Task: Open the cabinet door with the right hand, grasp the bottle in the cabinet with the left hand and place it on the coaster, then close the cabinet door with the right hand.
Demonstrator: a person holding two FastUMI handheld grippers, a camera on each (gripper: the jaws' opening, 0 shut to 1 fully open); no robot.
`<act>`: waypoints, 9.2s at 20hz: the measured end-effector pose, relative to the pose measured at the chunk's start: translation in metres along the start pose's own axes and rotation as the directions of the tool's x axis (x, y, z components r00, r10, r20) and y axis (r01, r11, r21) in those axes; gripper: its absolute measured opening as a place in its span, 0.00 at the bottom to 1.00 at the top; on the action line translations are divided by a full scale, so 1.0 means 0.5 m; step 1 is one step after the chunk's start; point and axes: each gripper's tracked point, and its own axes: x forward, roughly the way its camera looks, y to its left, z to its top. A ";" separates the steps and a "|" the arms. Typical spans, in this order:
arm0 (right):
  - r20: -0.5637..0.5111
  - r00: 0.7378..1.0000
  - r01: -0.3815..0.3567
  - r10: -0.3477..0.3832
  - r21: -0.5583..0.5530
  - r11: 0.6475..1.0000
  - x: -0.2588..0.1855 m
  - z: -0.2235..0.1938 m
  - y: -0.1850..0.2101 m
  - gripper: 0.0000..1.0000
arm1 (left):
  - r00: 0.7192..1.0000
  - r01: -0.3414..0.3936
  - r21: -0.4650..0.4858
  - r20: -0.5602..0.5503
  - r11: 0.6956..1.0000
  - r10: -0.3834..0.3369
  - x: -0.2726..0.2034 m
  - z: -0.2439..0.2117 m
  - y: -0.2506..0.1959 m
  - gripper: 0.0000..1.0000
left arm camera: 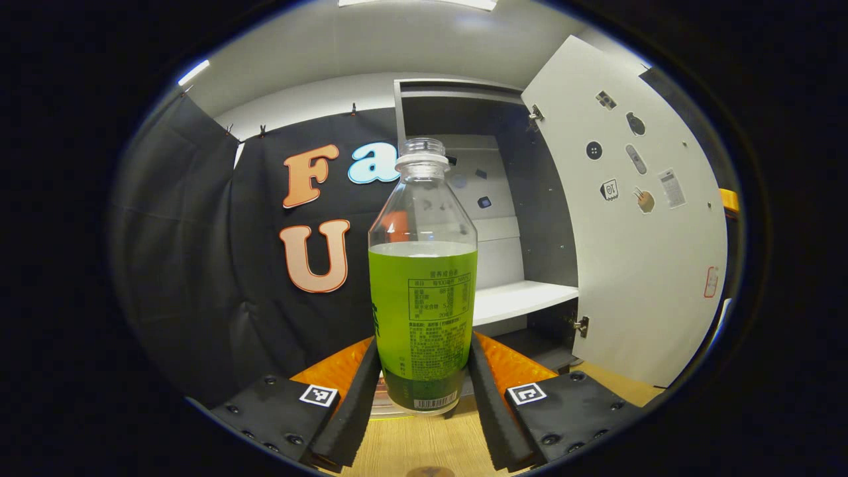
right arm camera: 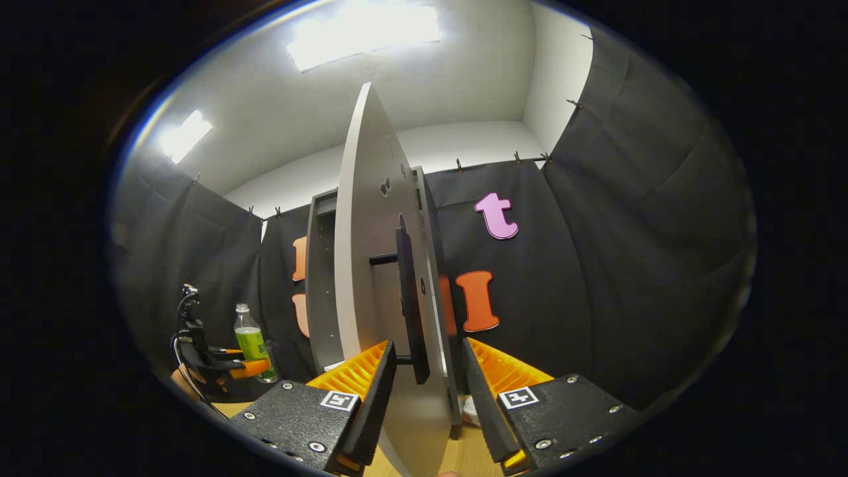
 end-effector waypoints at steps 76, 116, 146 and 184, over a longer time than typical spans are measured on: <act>-0.002 0.995 -0.104 0.104 0.077 0.992 -0.013 0.006 0.017 0.63 | 0.998 0.047 0.070 -0.048 0.996 -0.044 -0.170 -0.302 -0.069 0.90; -0.060 0.933 -0.341 0.354 0.160 0.926 -0.001 -0.013 0.110 0.67 | 0.998 -0.006 -0.178 0.067 0.984 0.018 0.011 0.091 0.120 0.94; -0.191 0.934 -0.302 0.301 0.023 0.953 0.107 -0.084 0.167 0.69 | 0.992 -0.068 -0.155 0.095 0.986 0.083 0.062 0.131 0.271 0.94; -0.204 0.971 -0.171 0.124 -0.235 0.957 -0.146 0.072 0.020 0.76 | 0.980 -0.113 -0.180 0.139 0.977 0.139 0.046 0.330 0.130 0.94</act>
